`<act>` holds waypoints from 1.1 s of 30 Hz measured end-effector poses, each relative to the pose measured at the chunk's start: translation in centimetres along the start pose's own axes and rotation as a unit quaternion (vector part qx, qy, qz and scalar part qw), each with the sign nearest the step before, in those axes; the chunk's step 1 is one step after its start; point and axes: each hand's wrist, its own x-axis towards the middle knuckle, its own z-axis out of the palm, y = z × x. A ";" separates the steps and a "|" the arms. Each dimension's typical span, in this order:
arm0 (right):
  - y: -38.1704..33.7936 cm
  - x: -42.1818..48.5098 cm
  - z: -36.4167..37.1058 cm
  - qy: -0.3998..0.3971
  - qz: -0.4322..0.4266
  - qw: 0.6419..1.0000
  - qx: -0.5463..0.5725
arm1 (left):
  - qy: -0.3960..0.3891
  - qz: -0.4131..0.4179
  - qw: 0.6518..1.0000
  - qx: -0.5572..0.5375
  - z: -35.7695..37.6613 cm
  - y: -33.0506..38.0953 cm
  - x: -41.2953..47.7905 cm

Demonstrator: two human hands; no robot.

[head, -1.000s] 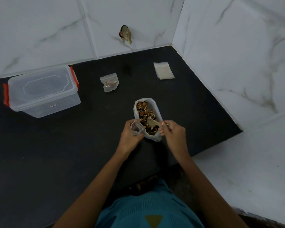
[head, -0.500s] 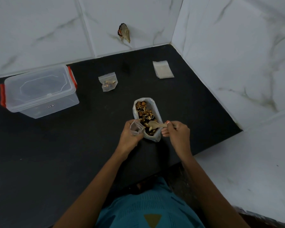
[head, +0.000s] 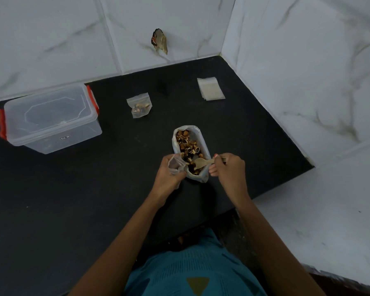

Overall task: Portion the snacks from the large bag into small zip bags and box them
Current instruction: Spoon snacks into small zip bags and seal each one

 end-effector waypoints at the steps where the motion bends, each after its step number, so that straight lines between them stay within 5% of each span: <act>1: 0.1 0.1 0.2 0.008 0.004 1.000 0.015 | -0.002 -0.002 1.000 -0.003 0.0 -0.1 0.0; 10: 1.5 -0.2 -0.2 0.005 0.145 0.950 0.276 | -0.017 -0.008 1.000 -0.017 -0.3 -0.7 0.2; 16: 1.6 -0.7 1.1 0.027 0.098 0.977 0.185 | -0.020 -0.001 1.000 -0.020 -0.4 -0.9 0.3; 22: 1.6 -0.6 -0.2 0.005 0.182 0.930 0.319 | -0.018 -0.001 1.000 -0.020 -0.4 -0.8 0.3; 33: 1.5 -0.5 -0.8 0.021 0.188 0.914 0.358 | -0.017 -0.003 1.000 0.007 -0.4 -0.1 -0.1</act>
